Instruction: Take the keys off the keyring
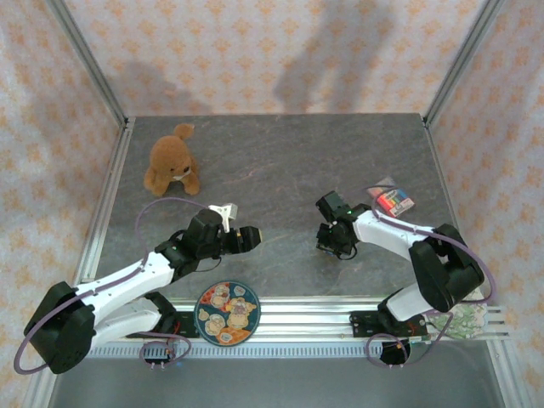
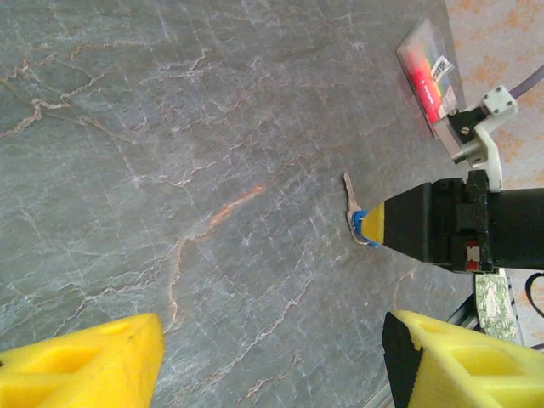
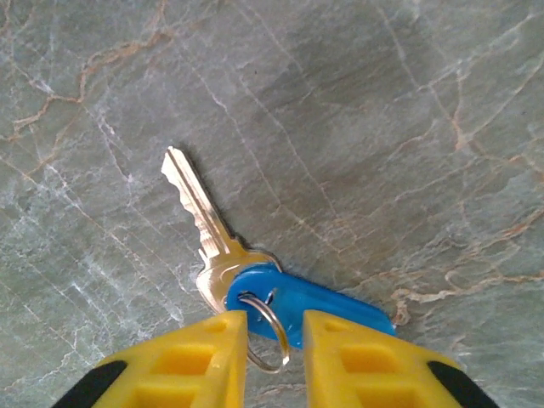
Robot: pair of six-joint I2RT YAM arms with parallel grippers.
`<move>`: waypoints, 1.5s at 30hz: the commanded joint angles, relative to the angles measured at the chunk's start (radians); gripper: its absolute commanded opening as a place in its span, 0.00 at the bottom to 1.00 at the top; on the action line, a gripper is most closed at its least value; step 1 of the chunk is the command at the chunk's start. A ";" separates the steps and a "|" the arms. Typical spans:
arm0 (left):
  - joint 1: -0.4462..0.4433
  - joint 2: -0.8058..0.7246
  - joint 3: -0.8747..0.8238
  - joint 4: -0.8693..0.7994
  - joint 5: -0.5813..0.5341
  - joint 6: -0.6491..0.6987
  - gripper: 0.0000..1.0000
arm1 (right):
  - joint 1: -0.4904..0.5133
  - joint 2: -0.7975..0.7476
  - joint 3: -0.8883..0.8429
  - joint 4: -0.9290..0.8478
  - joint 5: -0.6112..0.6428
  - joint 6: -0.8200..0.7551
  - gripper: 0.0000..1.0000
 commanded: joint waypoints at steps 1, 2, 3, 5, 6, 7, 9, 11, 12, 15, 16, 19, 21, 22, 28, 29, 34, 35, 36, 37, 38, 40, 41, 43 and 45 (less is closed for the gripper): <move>-0.007 -0.021 -0.003 -0.005 -0.032 0.013 0.70 | 0.008 0.017 -0.008 0.007 0.013 0.012 0.20; -0.007 -0.023 -0.005 -0.005 -0.033 0.013 0.70 | 0.008 0.018 -0.008 0.009 0.014 0.013 0.17; -0.007 -0.022 -0.005 -0.005 -0.034 0.013 0.70 | 0.008 0.016 -0.007 0.010 0.014 0.015 0.13; -0.007 -0.023 -0.005 -0.005 -0.035 0.012 0.70 | 0.009 0.009 -0.001 0.003 0.018 0.013 0.05; -0.007 -0.025 -0.006 -0.006 -0.037 0.013 0.70 | 0.009 0.001 0.003 -0.005 0.025 0.012 0.01; -0.007 -0.027 -0.007 -0.006 -0.039 0.013 0.70 | 0.010 -0.009 0.009 -0.017 0.031 0.009 0.00; -0.007 -0.030 -0.007 -0.010 -0.042 0.013 0.70 | 0.010 -0.032 0.028 -0.044 0.046 0.002 0.00; -0.007 -0.035 -0.005 -0.017 -0.049 0.013 0.70 | 0.010 -0.060 0.053 -0.081 0.057 -0.011 0.00; -0.007 -0.041 -0.004 -0.021 -0.053 0.016 0.70 | 0.010 -0.077 0.070 -0.102 0.064 -0.019 0.00; -0.006 -0.058 0.008 -0.036 -0.067 0.026 0.70 | 0.010 -0.122 0.125 -0.161 0.084 -0.045 0.00; -0.007 -0.063 0.012 -0.041 -0.070 0.029 0.70 | 0.010 -0.135 0.150 -0.182 0.088 -0.054 0.00; -0.007 -0.071 0.032 -0.062 -0.078 0.046 0.70 | 0.010 -0.155 0.218 -0.230 0.087 -0.085 0.00; -0.007 -0.073 0.049 -0.080 -0.081 0.059 0.70 | 0.010 -0.163 0.267 -0.256 0.083 -0.104 0.00; -0.007 -0.075 0.058 -0.087 -0.081 0.066 0.70 | 0.010 -0.166 0.290 -0.268 0.080 -0.116 0.00; -0.007 -0.086 0.128 -0.124 -0.087 0.122 0.70 | 0.010 -0.171 0.445 -0.324 0.047 -0.189 0.00; -0.007 -0.088 0.139 -0.129 -0.088 0.132 0.70 | 0.010 -0.168 0.469 -0.331 0.040 -0.200 0.00; -0.007 -0.085 0.200 -0.146 -0.089 0.188 0.72 | 0.010 -0.146 0.587 -0.357 0.003 -0.264 0.00; -0.007 -0.083 0.211 -0.148 -0.089 0.197 0.72 | 0.010 -0.137 0.613 -0.364 -0.004 -0.277 0.00; -0.007 -0.082 0.222 -0.146 -0.087 0.206 0.72 | 0.010 -0.128 0.641 -0.374 -0.014 -0.292 0.00; -0.007 -0.080 0.230 -0.142 -0.085 0.206 0.73 | 0.010 -0.120 0.663 -0.378 -0.023 -0.301 0.00; -0.007 -0.080 0.240 -0.137 -0.079 0.227 0.73 | 0.010 -0.111 0.686 -0.382 -0.033 -0.307 0.00; -0.007 -0.080 0.260 -0.131 -0.068 0.254 0.73 | 0.010 -0.097 0.731 -0.385 -0.063 -0.323 0.00; -0.006 -0.080 0.271 -0.127 -0.062 0.264 0.73 | 0.010 -0.089 0.753 -0.388 -0.074 -0.328 0.00; -0.007 -0.080 0.287 -0.119 -0.056 0.283 0.72 | 0.010 -0.074 0.791 -0.399 -0.097 -0.340 0.00; -0.006 -0.080 0.302 -0.104 -0.044 0.305 0.72 | 0.010 -0.058 0.826 -0.411 -0.121 -0.347 0.00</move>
